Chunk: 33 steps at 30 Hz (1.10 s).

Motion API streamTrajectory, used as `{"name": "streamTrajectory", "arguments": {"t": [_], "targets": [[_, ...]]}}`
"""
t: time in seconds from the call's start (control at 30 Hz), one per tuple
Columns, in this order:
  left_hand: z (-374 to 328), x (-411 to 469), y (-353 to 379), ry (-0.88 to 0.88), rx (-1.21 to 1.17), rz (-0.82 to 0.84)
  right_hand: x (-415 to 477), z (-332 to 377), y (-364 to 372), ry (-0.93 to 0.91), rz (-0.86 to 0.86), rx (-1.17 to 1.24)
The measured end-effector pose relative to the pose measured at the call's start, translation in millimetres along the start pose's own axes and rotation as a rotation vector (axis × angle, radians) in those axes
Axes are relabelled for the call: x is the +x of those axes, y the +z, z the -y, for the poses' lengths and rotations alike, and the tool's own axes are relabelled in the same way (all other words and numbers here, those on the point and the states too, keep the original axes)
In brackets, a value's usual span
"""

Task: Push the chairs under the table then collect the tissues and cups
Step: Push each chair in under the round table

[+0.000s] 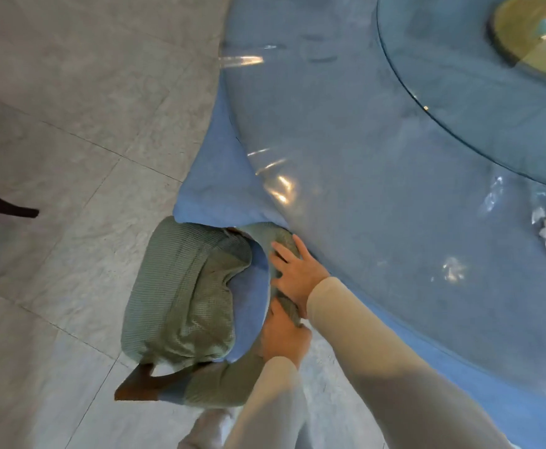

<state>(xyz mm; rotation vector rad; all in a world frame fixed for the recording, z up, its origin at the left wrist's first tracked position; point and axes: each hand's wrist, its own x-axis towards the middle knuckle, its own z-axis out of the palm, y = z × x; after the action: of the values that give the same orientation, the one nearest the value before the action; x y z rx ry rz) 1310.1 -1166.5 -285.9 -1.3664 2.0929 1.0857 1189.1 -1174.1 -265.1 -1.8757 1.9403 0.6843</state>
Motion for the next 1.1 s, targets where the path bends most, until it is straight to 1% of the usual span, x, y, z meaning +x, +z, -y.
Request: {"name": "streamTrajectory", "arguments": {"t": [0.07, 0.13, 0.2, 0.33, 0.47, 0.57, 0.67, 0.8, 0.93, 1.03, 1.1], "targets": [[-0.1, 6.2, -0.8, -0.028, 0.006, -0.027, 3.1, -4.9, 4.8, -0.089, -0.045, -0.059], [-0.7, 6.2, -0.2, -0.06, -0.01, -0.045, 2.8, -10.2, 7.0, -0.157, -0.043, -0.11], [0.9, 7.4, 1.2, -0.023, 0.032, -0.051, 3.3, -14.0, 6.5, -0.189, -0.052, -0.148], [4.9, 10.5, -4.8, 0.13, 0.227, -0.054, -0.9, -10.9, 1.3, -0.174, -0.075, -0.166], [9.5, 4.2, -5.8, 0.179, 0.234, -0.01, -7.3, -0.3, -0.6, -0.112, -0.055, -0.177], [23.4, -6.1, -5.7, 0.238, 0.312, 0.033, -18.2, 18.6, 2.5, -0.064, -0.022, -0.151], [55.7, -23.9, 0.5, 0.33, 0.405, 0.094, -37.1, 57.7, 12.6, 0.055, -0.008, -0.014], [119.1, -46.3, 2.1, 0.456, 0.539, 0.203, -64.1, 134.5, 18.3, 0.157, -0.009, 0.046], [199.8, -70.2, -11.5, 0.621, 0.817, 0.311, -83.6, 239.3, 12.2, 0.367, 0.003, 0.238], [252.8, -87.8, -30.5, 0.687, 0.995, 0.407, -91.4, 316.5, 6.6, 0.501, -0.009, 0.4], [287.0, -104.1, -46.5, 0.7, 1.049, 0.451, -94.1, 363.9, -1.0, 0.576, -0.002, 0.484]]}}
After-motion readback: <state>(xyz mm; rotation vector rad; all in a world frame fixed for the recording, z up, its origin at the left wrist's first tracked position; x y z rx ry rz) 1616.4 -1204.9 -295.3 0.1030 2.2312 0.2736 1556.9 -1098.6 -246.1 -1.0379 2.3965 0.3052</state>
